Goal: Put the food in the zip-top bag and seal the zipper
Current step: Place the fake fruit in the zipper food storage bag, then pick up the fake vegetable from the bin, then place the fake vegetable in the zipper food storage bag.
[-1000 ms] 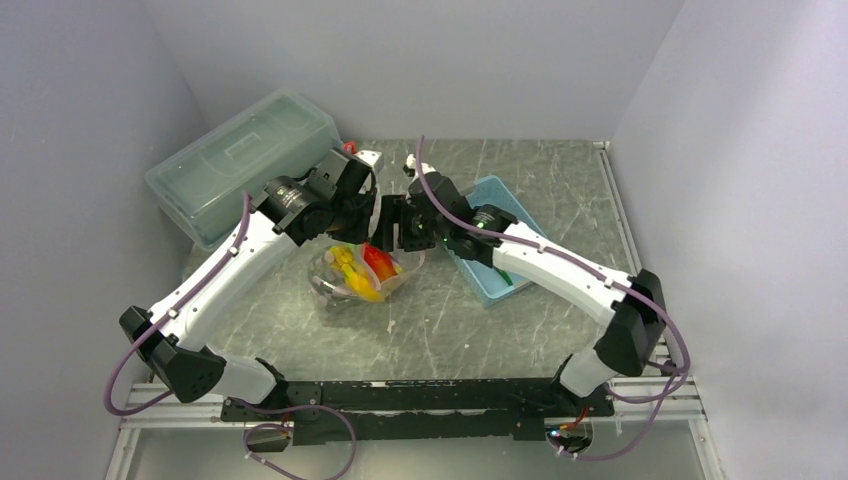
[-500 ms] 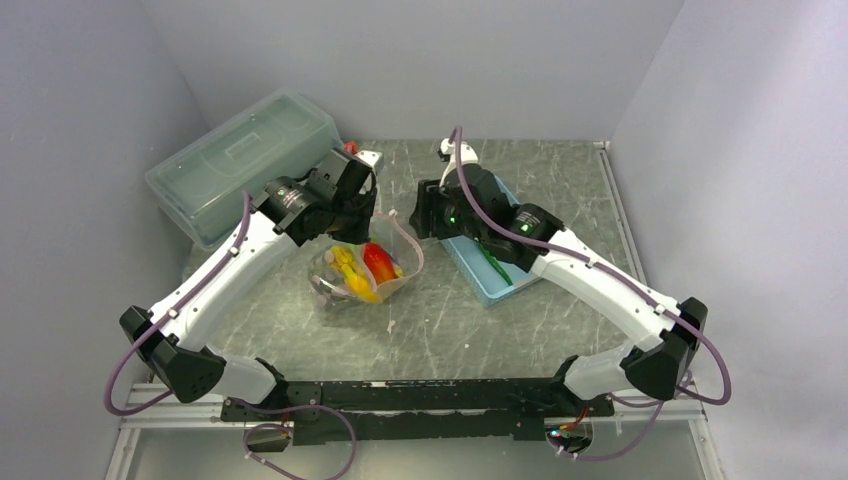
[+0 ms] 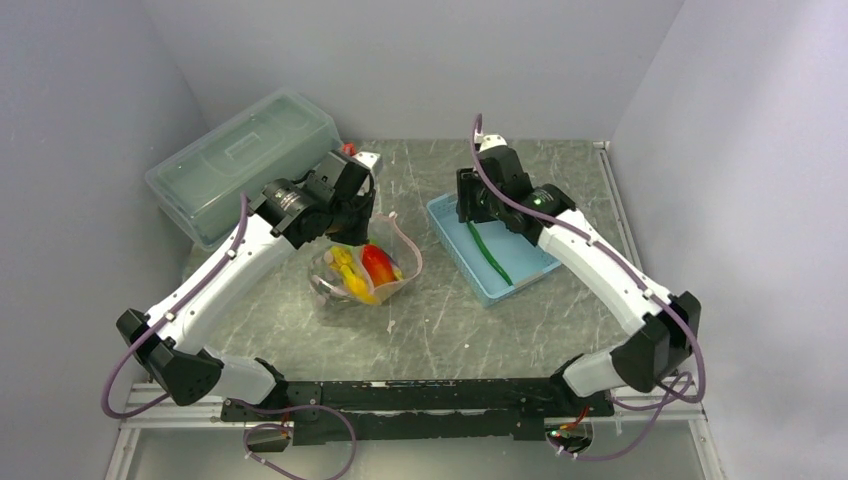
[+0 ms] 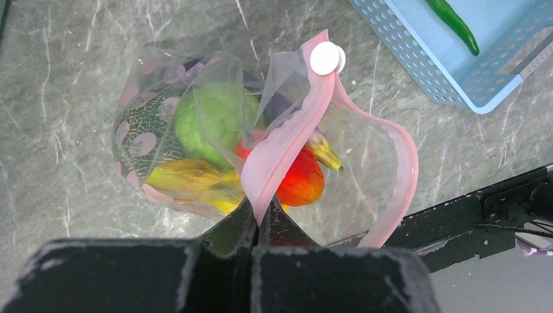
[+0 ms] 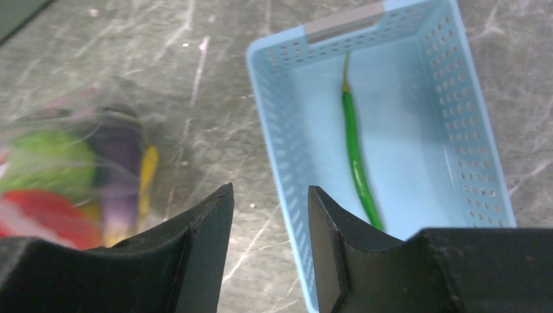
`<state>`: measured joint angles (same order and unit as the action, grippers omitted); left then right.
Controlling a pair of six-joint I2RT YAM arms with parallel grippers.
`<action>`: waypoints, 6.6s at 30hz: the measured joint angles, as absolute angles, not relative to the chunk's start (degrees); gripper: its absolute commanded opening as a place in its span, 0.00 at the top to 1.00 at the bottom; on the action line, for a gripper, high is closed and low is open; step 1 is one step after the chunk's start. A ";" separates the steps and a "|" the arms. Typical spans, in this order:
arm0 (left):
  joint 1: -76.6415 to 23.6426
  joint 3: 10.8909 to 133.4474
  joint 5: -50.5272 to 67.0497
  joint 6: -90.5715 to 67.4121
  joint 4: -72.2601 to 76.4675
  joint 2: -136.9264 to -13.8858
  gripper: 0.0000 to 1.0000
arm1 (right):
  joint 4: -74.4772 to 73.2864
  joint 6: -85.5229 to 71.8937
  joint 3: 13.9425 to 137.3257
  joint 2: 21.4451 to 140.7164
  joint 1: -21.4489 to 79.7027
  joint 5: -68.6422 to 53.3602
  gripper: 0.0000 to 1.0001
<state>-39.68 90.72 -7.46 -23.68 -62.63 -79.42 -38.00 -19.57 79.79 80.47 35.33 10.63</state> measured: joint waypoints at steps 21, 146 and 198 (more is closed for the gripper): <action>-39.66 90.21 -7.51 -23.68 -62.85 -78.59 1.00 | -40.75 -17.89 84.12 103.85 26.20 8.16 0.58; -38.41 89.91 -5.61 -26.83 -62.00 -79.02 1.00 | 31.22 -43.64 52.97 61.04 39.42 -1.39 1.00; -34.30 91.96 -3.03 -33.69 -61.39 -79.79 1.00 | 31.18 -22.57 55.24 75.02 64.23 41.10 1.00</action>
